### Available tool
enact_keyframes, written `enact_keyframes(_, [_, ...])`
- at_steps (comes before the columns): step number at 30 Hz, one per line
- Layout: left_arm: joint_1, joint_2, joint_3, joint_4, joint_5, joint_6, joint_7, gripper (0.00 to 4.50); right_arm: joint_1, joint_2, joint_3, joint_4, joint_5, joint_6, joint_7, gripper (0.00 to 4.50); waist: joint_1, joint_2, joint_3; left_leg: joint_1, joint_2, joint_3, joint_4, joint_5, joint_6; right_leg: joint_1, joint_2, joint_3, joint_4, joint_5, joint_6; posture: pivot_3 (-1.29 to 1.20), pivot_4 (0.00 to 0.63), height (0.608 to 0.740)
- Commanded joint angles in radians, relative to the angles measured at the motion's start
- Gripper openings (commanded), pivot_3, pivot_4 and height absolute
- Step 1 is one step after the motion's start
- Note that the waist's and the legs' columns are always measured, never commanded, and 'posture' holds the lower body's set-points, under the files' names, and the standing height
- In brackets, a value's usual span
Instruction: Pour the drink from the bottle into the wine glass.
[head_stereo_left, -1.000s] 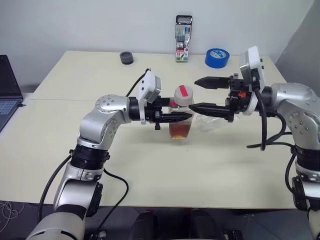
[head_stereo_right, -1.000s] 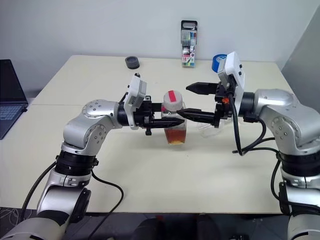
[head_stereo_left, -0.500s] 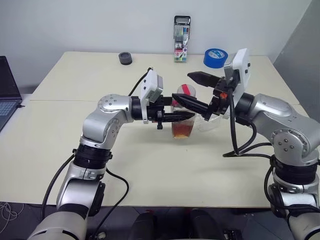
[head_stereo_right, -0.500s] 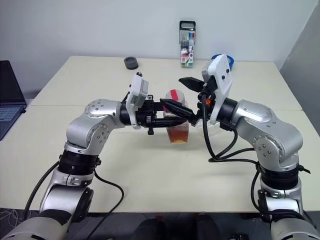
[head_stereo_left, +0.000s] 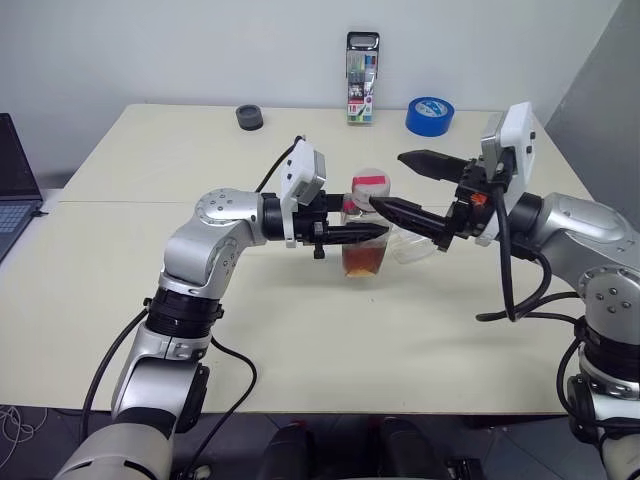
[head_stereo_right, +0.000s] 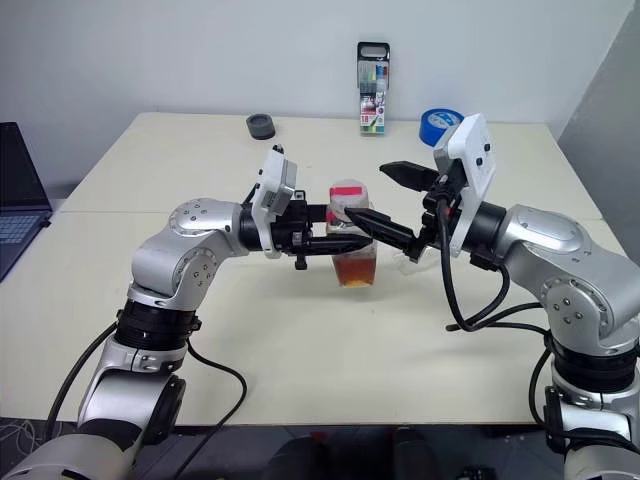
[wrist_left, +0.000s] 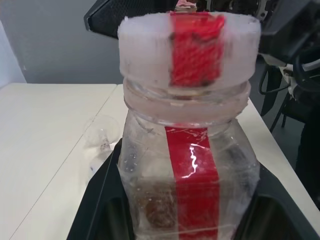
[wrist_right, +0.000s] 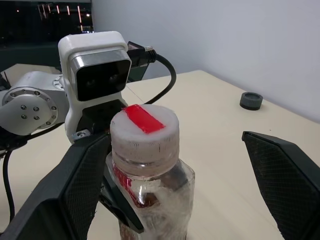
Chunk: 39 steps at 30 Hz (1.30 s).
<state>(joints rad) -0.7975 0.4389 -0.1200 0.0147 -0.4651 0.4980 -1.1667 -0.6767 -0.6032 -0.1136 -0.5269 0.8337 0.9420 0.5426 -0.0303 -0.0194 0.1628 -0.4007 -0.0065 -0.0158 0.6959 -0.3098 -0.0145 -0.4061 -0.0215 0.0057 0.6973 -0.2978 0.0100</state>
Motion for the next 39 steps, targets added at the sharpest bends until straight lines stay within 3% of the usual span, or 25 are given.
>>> enact_keyframes(1, [-0.024, -0.004, 0.012, -0.032, -0.018, -0.019, -0.004, 1.82, -0.008, -0.007, -0.022, -0.04, 0.038, 0.007, -0.009, 4.47, 0.0, 0.0, 0.0, 0.0, 0.0, 0.0, 0.0, 0.0, 0.0, 0.0, 0.0, 0.0, 0.0, 0.0, 0.0, 0.0, 0.15, 0.74])
enact_keyframes(12, [-0.02, -0.007, 0.012, -0.032, -0.012, -0.023, -0.002, 1.82, -0.042, 0.103, 0.054, 0.01, 0.026, -0.03, -0.061, 4.47, 0.0, 0.0, 0.0, 0.0, 0.0, 0.0, 0.0, 0.0, 0.0, 0.0, 0.0, 0.0, 0.0, 0.0, 0.0, 0.0, 0.15, 0.74])
enact_keyframes(15, [-0.022, -0.001, 0.016, -0.031, -0.01, -0.023, 0.001, 1.82, -0.043, 0.105, 0.052, 0.019, 0.029, -0.033, -0.052, 3.87, 0.001, 0.0, 0.0, 0.0, 0.0, 0.0, 0.0, 0.0, 0.0, 0.0, 0.0, 0.0, 0.0, 0.0, 0.0, 0.0, 0.15, 0.74])
enact_keyframes(21, [-0.017, 0.0, 0.019, -0.035, -0.011, -0.021, 0.012, 1.82, -0.052, 0.104, 0.038, 0.035, 0.044, -0.034, -0.047, 1.89, 0.001, 0.0, 0.0, 0.0, 0.0, 0.0, 0.0, 0.0, 0.0, 0.0, 0.0, 0.0, 0.0, 0.0, 0.0, 0.0, 0.15, 0.74])
enact_keyframes(29, [-0.01, 0.004, 0.018, -0.039, -0.017, -0.02, 0.016, 1.82, -0.119, 0.109, -0.052, 0.059, 0.156, 0.041, -0.133, 1.89, 0.0, 0.0, 0.0, 0.0, 0.0, 0.0, 0.0, 0.0, 0.0, 0.0, 0.0, 0.0, 0.0, 0.0, 0.0, 0.0, 0.15, 0.74])
enact_keyframes(33, [-0.002, 0.005, 0.014, -0.046, -0.024, -0.019, 0.021, 1.82, -0.094, -0.044, 0.073, -0.037, -0.053, -0.09, 0.01, 1.89, 0.002, 0.0, 0.0, 0.0, 0.0, 0.0, 0.0, 0.0, 0.0, 0.0, 0.0, 0.0, -0.001, 0.0, 0.0, 0.0, 0.15, 0.74])
enact_keyframes(39, [-0.004, 0.001, 0.008, -0.04, -0.024, -0.025, 0.019, 1.82, -0.096, 0.069, -0.062, 0.022, 0.174, 0.032, -0.168, 1.89, 0.0, 0.0, 0.0, 0.0, 0.0, 0.0, 0.0, 0.0, 0.0, 0.0, 0.0, 0.0, 0.0, 0.0, 0.0, 0.0, 0.15, 0.74])
